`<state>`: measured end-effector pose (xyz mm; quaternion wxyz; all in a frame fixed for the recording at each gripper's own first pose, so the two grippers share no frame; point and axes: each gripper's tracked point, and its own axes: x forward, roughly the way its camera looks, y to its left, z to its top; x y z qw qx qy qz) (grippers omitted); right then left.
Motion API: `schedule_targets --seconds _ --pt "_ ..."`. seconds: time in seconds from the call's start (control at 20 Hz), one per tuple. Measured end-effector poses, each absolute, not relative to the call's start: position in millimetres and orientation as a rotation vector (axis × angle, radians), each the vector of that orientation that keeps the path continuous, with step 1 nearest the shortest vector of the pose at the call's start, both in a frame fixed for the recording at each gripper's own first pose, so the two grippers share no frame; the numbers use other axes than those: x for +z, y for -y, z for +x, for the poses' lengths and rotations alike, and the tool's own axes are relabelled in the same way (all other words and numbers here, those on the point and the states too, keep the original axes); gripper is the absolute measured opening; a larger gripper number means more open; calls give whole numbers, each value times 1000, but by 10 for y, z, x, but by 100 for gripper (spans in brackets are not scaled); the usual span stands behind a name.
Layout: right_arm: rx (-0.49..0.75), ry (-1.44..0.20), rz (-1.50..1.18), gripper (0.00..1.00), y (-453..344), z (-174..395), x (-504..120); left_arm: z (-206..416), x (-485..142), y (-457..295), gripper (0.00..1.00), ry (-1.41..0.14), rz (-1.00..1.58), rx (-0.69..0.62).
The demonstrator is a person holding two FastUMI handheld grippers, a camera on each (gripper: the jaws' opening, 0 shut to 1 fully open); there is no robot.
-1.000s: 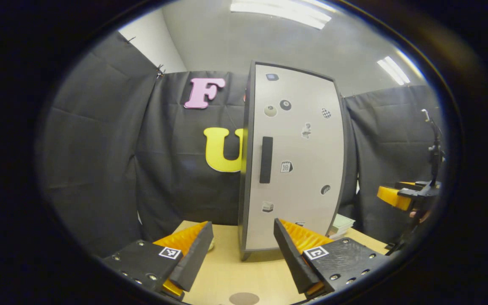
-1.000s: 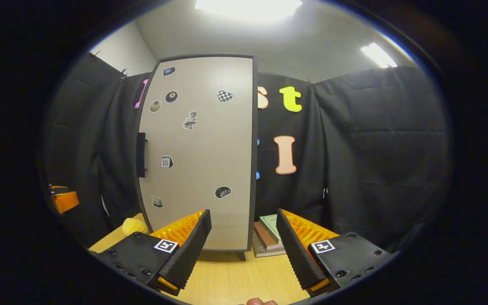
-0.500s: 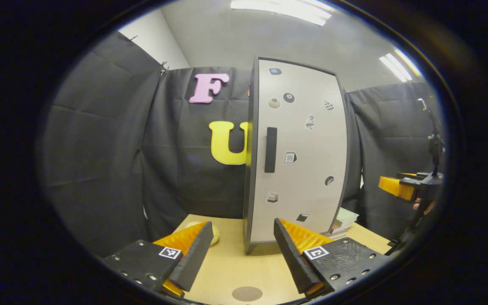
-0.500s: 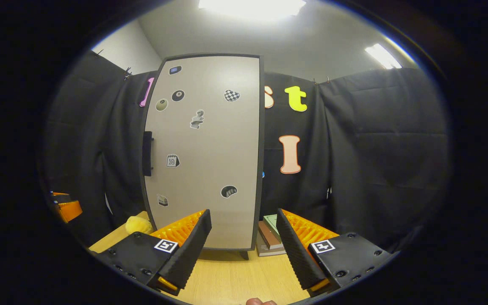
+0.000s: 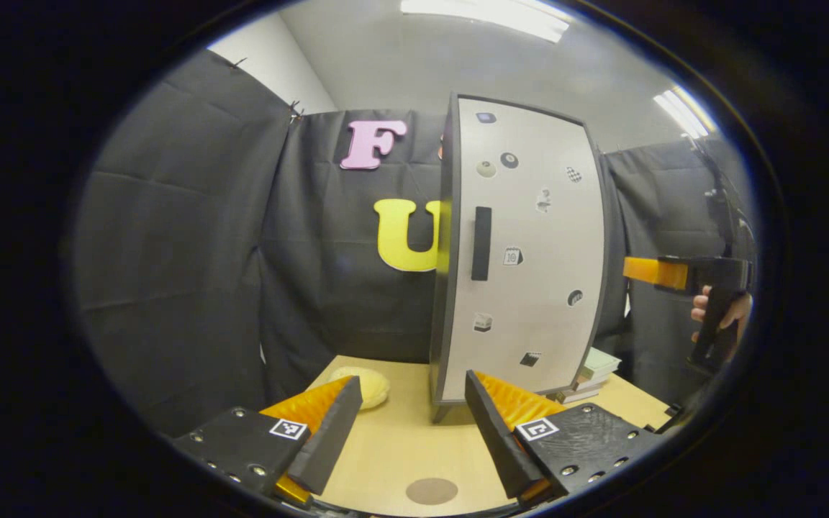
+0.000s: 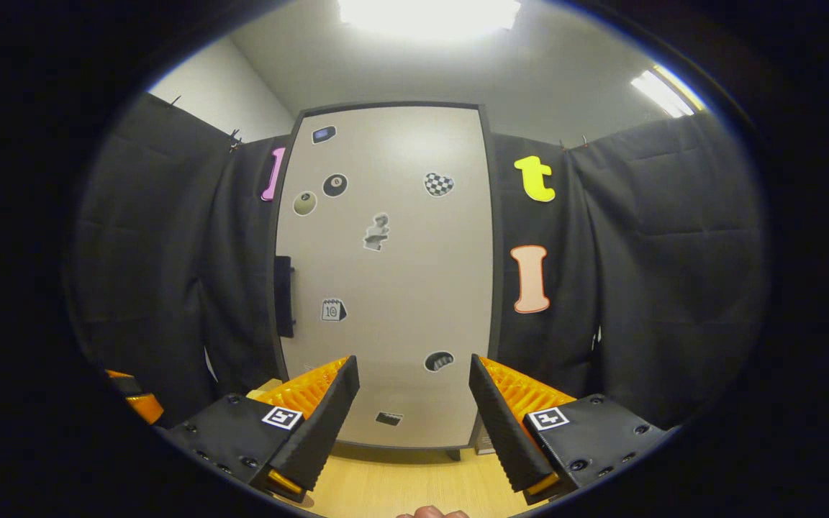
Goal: Open the cabinet door with the right hand, grasp the bottle in the cabinet with the left hand and place it on the coaster, then close the cabinet door with the right hand.
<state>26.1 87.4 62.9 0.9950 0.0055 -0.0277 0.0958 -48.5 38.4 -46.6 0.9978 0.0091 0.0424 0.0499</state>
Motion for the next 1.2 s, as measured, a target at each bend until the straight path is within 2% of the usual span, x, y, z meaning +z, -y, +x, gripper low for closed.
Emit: schedule_targets --seconds 0.05,0.15,0.35,0.5,0.6,1.05,1.1,1.2 --pt "216 59 9 98 -1008 317 703 -504 -480 -445 89 -86 18 113" --pt "259 66 0 97 -1282 448 824 -522 -503 -524 87 -84 7 132" --pt "346 40 -35 97 -1884 712 974 -619 -677 -730 89 -101 -23 176" --pt "390 54 -44 98 -2280 902 1091 -706 -844 -923 87 -134 -27 215" --pt "384 61 -44 97 -2446 1029 1129 -807 -900 -1066 92 -145 -41 244" --pt "320 -39 -11 98 -2843 1631 939 -1288 -1157 -1623 89 -203 -93 407" --pt "323 -58 -3 98 -2878 1655 899 -1329 -1137 -1663 87 -200 -92 418" --pt "334 -70 -10 96 -2953 1698 856 -1314 -1150 -1649 89 -195 -87 428"
